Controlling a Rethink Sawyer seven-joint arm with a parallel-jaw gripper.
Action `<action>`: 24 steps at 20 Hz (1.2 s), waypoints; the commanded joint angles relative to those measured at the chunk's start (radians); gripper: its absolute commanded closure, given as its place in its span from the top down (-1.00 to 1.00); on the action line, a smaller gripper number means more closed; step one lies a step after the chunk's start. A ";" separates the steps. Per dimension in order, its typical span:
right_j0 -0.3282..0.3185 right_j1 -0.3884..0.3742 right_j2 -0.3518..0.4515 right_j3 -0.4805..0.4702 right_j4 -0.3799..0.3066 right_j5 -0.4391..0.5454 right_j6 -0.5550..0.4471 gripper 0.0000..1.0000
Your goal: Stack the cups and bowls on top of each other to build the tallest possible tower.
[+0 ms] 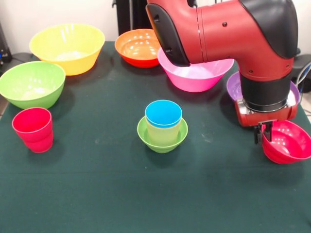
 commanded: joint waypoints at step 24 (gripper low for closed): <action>-0.148 -0.032 0.133 -0.189 0.079 0.356 -0.089 -1.00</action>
